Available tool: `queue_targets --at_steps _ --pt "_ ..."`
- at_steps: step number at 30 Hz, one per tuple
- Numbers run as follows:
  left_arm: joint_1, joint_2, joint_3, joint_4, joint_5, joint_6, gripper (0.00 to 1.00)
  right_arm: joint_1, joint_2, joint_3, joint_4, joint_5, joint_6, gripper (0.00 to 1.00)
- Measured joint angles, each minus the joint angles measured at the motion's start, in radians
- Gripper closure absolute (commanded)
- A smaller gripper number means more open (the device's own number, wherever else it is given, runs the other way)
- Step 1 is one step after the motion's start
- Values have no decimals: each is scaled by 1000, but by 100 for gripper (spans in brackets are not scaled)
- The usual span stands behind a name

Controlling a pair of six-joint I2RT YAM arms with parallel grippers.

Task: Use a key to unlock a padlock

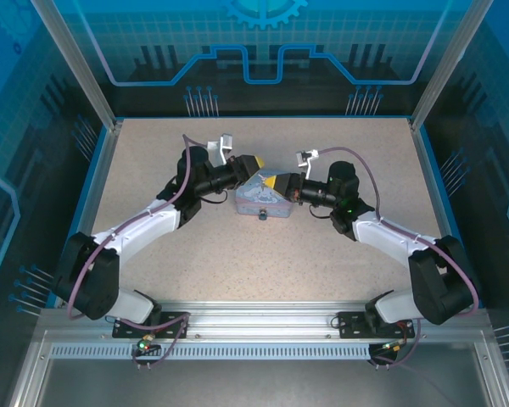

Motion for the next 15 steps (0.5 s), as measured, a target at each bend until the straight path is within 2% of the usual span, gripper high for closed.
queue_targets --at_steps 6,12,15 --pt "-9 18 -7 31 7 -8 78 0 15 0 21 0 25 100" --pt "-16 29 -8 58 7 -23 87 0 16 0 28 0 29 100" --pt "-17 30 -8 69 7 -27 88 0 18 0 29 0 29 100"
